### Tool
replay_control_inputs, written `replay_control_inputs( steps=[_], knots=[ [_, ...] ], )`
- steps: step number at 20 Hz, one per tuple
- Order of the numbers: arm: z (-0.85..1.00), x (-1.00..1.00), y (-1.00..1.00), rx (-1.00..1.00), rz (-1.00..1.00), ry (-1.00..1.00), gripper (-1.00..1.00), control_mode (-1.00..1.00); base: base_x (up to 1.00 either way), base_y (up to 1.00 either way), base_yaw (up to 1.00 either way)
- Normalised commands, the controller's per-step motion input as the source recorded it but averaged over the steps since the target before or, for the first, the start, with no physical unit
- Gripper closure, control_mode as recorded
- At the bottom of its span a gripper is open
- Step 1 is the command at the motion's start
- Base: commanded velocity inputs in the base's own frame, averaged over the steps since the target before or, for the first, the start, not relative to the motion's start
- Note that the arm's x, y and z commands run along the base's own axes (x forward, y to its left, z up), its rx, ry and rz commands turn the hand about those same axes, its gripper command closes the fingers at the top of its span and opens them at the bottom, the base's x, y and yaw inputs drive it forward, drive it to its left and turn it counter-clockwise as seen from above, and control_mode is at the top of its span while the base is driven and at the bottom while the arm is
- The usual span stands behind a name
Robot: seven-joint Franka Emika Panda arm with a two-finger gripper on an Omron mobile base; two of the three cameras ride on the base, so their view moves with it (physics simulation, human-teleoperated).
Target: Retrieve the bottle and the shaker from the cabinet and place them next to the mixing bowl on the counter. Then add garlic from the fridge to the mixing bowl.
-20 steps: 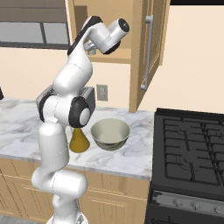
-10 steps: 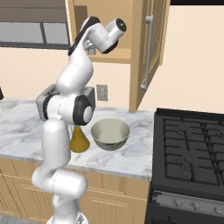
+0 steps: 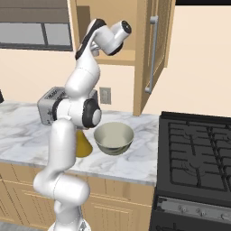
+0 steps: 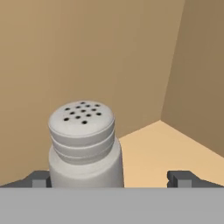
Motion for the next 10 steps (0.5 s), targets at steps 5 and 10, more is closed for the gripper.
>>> replay_control_inputs(
  steps=[5, 10],
  knots=[
    [0.0, 0.13, 0.01, 0.0, 0.09, 0.0, -1.0, -1.0, 0.0, 0.0, 0.0],
    [-0.02, 0.13, 0.15, 0.0, 0.05, 0.0, 1.0, -1.0, 0.0, 0.0, 0.0]
  ],
)
